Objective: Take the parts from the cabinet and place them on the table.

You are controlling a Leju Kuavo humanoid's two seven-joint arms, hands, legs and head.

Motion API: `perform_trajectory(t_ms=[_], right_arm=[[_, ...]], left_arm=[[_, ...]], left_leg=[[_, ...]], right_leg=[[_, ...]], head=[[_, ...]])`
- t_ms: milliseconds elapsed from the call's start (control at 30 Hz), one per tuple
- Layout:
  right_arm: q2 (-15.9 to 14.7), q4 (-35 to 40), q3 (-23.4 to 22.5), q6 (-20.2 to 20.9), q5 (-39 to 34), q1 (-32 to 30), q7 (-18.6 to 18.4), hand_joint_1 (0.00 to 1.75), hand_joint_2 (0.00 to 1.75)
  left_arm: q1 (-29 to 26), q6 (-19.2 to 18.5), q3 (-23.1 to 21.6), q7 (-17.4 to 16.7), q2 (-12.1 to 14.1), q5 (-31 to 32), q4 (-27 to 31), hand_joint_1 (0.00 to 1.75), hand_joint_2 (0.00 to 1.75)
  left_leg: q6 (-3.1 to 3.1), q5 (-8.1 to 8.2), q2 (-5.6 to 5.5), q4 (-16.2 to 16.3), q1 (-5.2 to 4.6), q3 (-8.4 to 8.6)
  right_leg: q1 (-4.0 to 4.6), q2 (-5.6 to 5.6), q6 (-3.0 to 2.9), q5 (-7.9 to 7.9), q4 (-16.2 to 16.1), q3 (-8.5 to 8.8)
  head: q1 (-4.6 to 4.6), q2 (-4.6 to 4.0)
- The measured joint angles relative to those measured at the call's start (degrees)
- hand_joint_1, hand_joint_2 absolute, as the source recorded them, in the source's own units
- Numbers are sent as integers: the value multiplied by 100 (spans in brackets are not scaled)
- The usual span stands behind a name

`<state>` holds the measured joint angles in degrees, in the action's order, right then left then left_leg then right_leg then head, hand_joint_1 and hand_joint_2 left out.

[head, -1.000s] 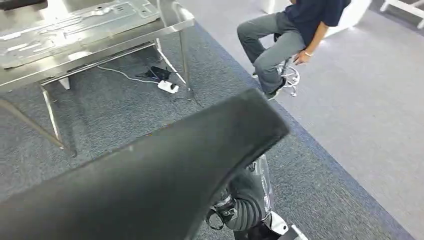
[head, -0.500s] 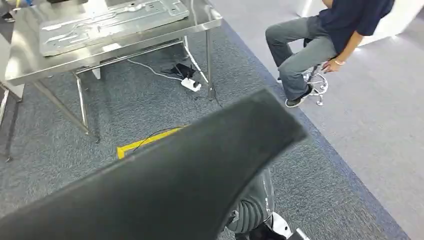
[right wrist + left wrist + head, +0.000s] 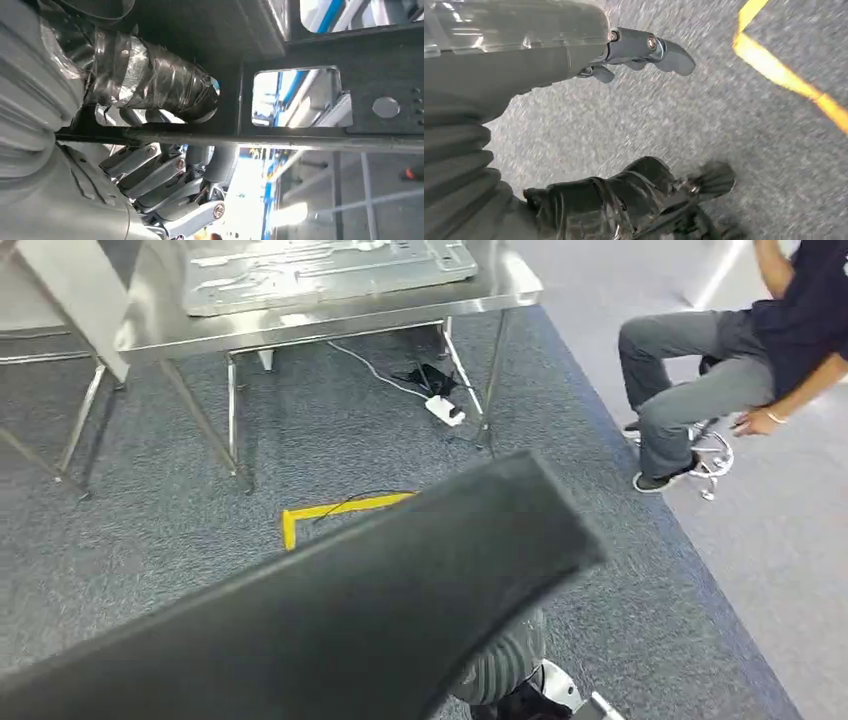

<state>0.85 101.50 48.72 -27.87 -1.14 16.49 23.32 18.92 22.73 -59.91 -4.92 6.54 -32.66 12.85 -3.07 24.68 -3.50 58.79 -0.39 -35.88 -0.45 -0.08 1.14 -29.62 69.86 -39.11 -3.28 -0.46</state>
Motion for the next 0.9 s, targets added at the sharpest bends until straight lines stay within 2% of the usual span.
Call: perform_trajectory(t_ms=[33, 67, 100, 167, 200, 233, 267, 300, 333, 367, 400, 433, 467, 533, 567, 600, 633, 700, 733, 767, 800, 867, 900], right_arm=[[2, 0, 0, -7, 29, 1, 4, 161, 175], [2, -2, 0, -35, 61, 1, 7, 161, 175], [4, -7, 0, -46, 83, 1, 11, 161, 175], [13, -9, 0, -120, 144, 4, 26, 161, 175], [24, -18, 0, -146, 116, 3, 48, 161, 175], [42, -24, 0, -175, 32, 0, 96, 161, 175], [61, -31, 0, -212, -81, -7, 133, 161, 175], [72, -33, 0, -229, -176, -18, 170, 161, 175], [70, -29, -9, -238, -240, -39, 199, 161, 175], [70, -22, -13, -238, -254, -78, 197, 161, 175], [59, 9, -24, -240, -256, -124, 175, 161, 175], [35, 92, -46, -245, -245, -174, 91, 161, 175], [0, 187, -68, -217, -240, -197, 1, 161, 175], [-39, 337, -123, -133, -256, -199, -140, 161, 175], [-50, 382, -153, -79, -293, -202, -173, 161, 175], [-59, 415, -177, -22, -323, -212, -188, 161, 175], [-61, 433, -181, 24, -328, -231, -192, 161, 175], [-70, 492, -184, 29, -276, -305, -146, 161, 175], [-70, 516, -184, -11, -206, -323, -142, 161, 175], [-70, 525, -184, -48, -114, -322, -159, 161, 175], [-72, 525, -184, -81, 3, -308, -197, 161, 175], [-72, 496, -181, -107, 98, -289, -238, 161, 175], [-72, 474, -179, -85, 96, -287, -234, 161, 175]], left_arm=[[-26, -2, 0, 17, 4, -28, 0, 0, 175], [-43, -15, 0, 17, 11, -35, 0, 0, 175], [-42, -24, 0, 17, 22, -35, 0, 0, 175], [-61, -70, 0, -18, 109, -26, 0, 0, 175], [-69, -42, 0, -77, 137, 13, 0, 0, 175], [-71, 9, 0, -153, 195, 77, 0, 0, 175], [-72, 66, 0, -219, 186, 132, 0, 0, 175], [-51, 107, 0, -277, 188, 194, 0, 0, 175], [-22, 146, 0, -306, 188, 258, 0, 0, 175], [-3, 164, 0, -324, 188, 293, 0, 0, 175], [10, 182, 0, -330, 188, 324, 0, 0, 175], [16, 221, 0, -348, 181, 339, 0, 0, 175], [27, 260, 0, -400, 177, 339, 0, 0, 175], [68, 313, 0, -485, 175, 326, 0, 0, 175], [97, 336, 0, -520, 164, 319, 2, 0, 175], [137, 361, 0, -538, 151, 300, 2, 0, 175], [144, 365, 0, -538, 146, 282, 2, 0, 175], [124, 348, 0, -514, 131, 271, 4, 0, 175], [116, 337, 0, -481, 131, 267, 4, 0, 175], [104, 330, 0, -452, 131, 251, 7, 0, 175], [102, 326, 0, -411, 131, 208, 7, 0, 175], [51, 326, 0, -293, 153, 83, 7, 0, 175], [6, 326, 0, -251, 168, 26, 7, 0, 175]], left_leg=[[12, 15, -39, 2, 0, 25], [28, 26, -60, 2, 5, 25], [62, 41, -76, 26, -29, 3], [128, 27, -93, 0, 9, -13], [160, 18, -98, -25, 17, 2], [202, 33, -100, -29, -18, 17], [211, 123, 67, 83, 3, -30], [235, 299, 178, 337, 10, -142], [269, 534, 241, 805, 33, -365], [294, 703, 260, 1221, 49, -570], [321, 804, 270, 1581, 64, -757], [341, 754, 283, 1675, 88, -812], [356, 580, 298, 1470, 111, -715], [370, 112, 339, 553, 144, -236], [375, 26, 391, 114, 154, -28], [343, 125, 391, 8, 81, 50], [280, 105, 371, 23, 89, 36], [218, 117, 311, 27, 78, 22], [176, 99, 282, 2, 85, 48], [143, 84, 256, -28, 103, 80], [117, 89, 225, -31, 101, 93], [72, 95, 169, -29, 86, 91], [66, 99, 136, -25, 72, 87]], right_leg=[[1, 36, -35, 297, -555, 235], [9, 125, -71, 393, -946, 367], [30, 156, -66, 353, -1047, 413], [42, 147, -95, 381, -1043, 422], [46, 146, -123, 392, -1056, 429], [12, 121, -167, 425, -1135, 466], [-1, 97, -193, 446, -1184, 517], [-8, 84, -209, 445, -1196, 530], [-7, 52, -218, 440, -1195, 532], [-4, 21, -223, 437, -1195, 533], [-4, -4, -225, 430, -1191, 531], [-7, -20, -219, 425, -1188, 534], [-10, -28, -209, 414, -1182, 536], [-26, -29, -169, 387, -1144, 542], [-25, -30, -135, 362, -1116, 539], [16, -31, -92, 337, -1076, 515], [15, -56, -74, 339, -1092, 509], [4, -84, -11, 339, -1122, 545], [2, -112, 28, 311, -1117, 555], [-24, -87, 57, 243, -1012, 518], [-20, -69, 58, 74, -757, 410], [-7, -47, 59, -368, 216, -73], [-8, -41, 55, -494, 604, -278]], head=[[2, 0], [13, 0], [9, 0], [2, 0], [7, 0], [2, 0], [-2, 0], [-37, 0], [-35, 0], [-39, 0], [-37, 0], [-44, 0], [-35, 0], [-39, 0], [-39, 0], [-50, 0], [-28, 0], [-29, 0], [-46, 0], [-39, 0], [-9, 0], [26, 0], [20, 0]])
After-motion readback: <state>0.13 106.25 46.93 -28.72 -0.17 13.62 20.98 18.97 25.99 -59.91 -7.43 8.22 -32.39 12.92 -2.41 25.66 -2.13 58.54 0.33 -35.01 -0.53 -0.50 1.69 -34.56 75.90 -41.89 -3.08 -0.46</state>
